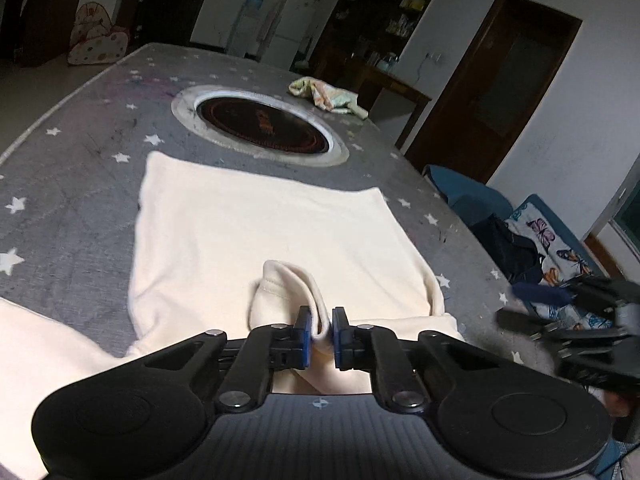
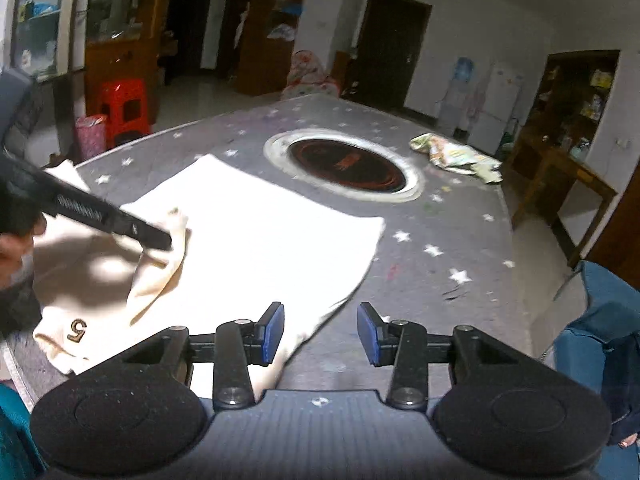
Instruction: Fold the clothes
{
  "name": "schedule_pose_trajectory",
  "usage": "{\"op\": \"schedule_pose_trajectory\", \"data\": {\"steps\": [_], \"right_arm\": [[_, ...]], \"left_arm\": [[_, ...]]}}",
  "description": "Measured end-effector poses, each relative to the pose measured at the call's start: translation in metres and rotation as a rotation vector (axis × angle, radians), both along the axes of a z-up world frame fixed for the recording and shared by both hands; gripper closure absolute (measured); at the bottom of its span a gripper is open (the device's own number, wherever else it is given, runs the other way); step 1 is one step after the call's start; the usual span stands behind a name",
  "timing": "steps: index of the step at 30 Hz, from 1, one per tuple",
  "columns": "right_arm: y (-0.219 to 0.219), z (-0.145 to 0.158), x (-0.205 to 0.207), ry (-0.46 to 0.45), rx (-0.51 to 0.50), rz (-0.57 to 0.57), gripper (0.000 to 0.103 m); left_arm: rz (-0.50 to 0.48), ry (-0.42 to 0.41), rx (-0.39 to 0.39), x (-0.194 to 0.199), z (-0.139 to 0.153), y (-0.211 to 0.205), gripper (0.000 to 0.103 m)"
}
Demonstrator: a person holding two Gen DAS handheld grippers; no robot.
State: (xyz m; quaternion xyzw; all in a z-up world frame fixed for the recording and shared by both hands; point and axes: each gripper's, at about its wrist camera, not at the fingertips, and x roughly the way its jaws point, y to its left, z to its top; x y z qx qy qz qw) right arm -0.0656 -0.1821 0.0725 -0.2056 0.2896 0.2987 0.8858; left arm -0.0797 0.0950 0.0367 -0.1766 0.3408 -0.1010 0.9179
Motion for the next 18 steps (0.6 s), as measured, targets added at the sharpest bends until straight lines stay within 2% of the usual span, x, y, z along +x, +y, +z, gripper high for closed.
{"op": "schedule_pose_trajectory", "data": {"steps": [8,13,16,18], "right_arm": [[0.024,-0.022,0.022,0.086,-0.034,0.093,0.065],[0.036,-0.036,0.032,0.116,-0.082,0.155,0.079],[0.038,-0.038,0.033,0.092,-0.118,0.173,0.092],[0.035,-0.034,0.033,0.09,-0.124,0.18,0.097]], "left_arm": [[0.024,-0.038,0.014,-0.017,0.013,0.018,0.095],[0.017,-0.046,0.018,-0.026,0.015,0.023,0.095],[0.014,-0.046,-0.003,-0.031,0.017,0.027,0.095],[0.01,-0.047,-0.006,-0.035,0.017,0.03,0.095]]}}
